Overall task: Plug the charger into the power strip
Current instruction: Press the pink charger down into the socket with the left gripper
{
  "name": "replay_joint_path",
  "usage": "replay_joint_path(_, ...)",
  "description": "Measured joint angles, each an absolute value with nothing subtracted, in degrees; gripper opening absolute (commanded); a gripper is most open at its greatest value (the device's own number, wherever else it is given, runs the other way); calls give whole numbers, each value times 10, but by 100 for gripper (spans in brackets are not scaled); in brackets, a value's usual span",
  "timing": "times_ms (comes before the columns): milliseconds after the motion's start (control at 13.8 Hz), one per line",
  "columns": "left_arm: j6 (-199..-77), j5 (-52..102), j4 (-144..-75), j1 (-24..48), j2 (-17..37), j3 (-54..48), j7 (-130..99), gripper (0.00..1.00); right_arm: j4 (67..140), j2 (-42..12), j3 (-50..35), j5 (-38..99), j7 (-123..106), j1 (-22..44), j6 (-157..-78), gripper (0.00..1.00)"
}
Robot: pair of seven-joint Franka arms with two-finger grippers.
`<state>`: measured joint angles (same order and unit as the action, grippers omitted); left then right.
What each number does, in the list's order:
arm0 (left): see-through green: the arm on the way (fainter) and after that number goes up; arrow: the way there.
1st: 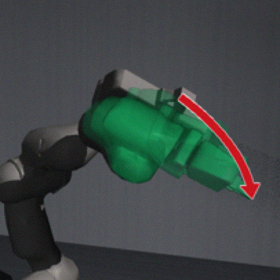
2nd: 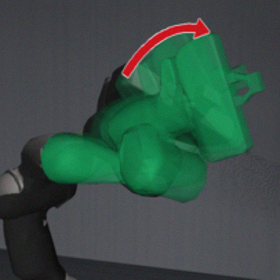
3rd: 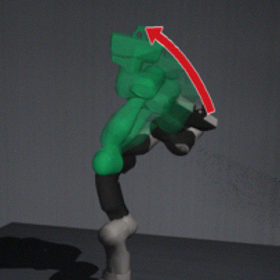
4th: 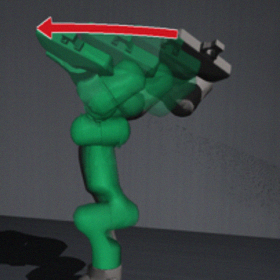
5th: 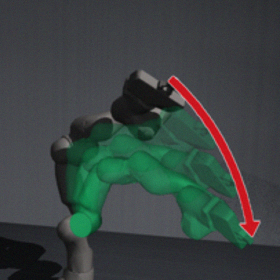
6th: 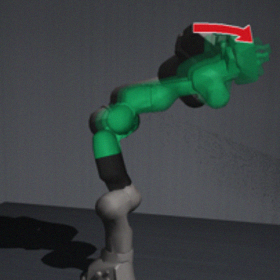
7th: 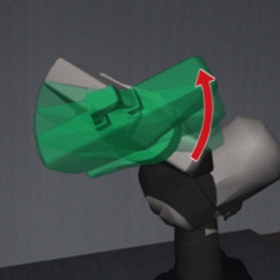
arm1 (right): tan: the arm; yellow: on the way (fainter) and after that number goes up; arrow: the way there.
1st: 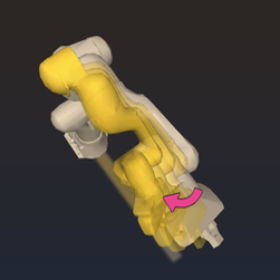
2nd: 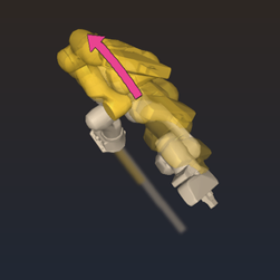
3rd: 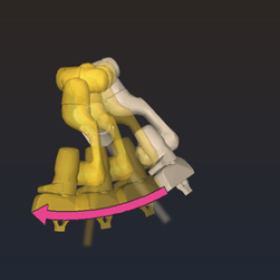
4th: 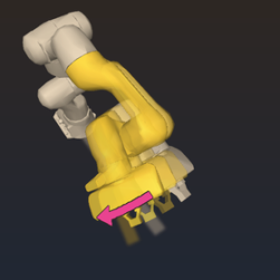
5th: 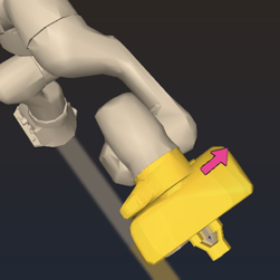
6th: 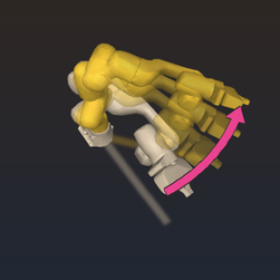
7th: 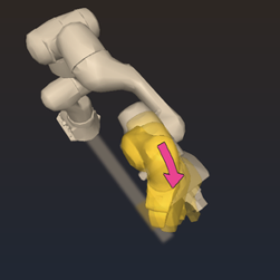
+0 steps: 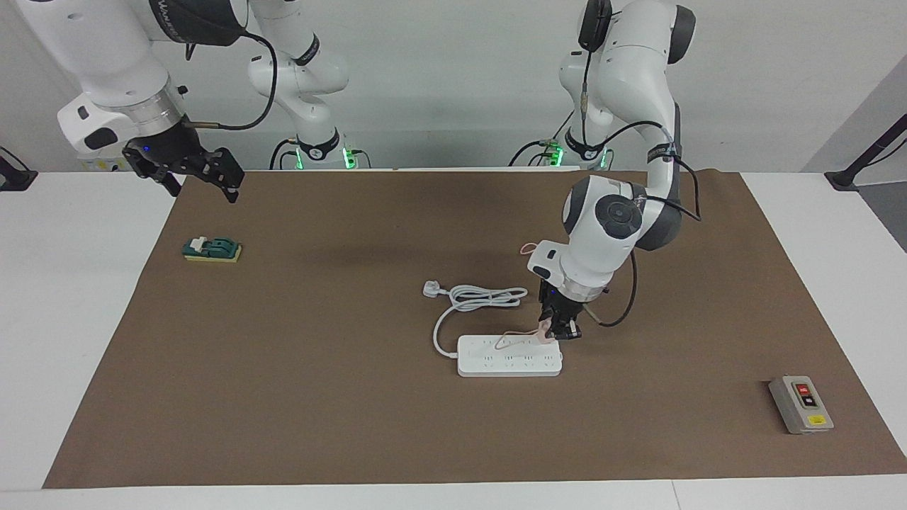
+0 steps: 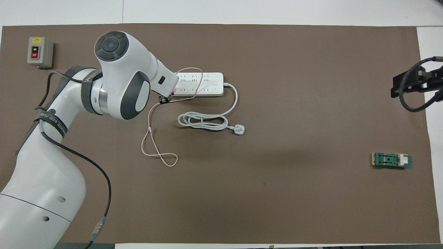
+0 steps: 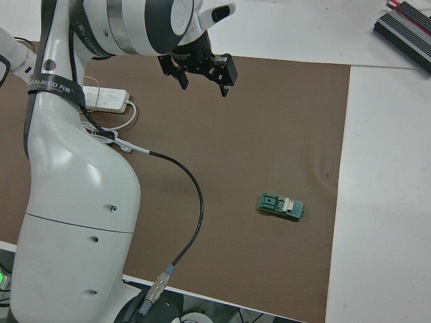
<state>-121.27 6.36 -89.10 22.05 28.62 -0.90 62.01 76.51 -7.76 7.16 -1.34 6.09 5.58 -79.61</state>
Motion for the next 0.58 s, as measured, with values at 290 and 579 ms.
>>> replay_joint_path(290,-1184,64,-859,220,303,-8,620,0,765,-77,72,-13,61,56,-799,100)
replay_joint_path(579,-1123,64,-782,217,345,-8,620,0,765,-76,72,-13,61,53,-800,100)
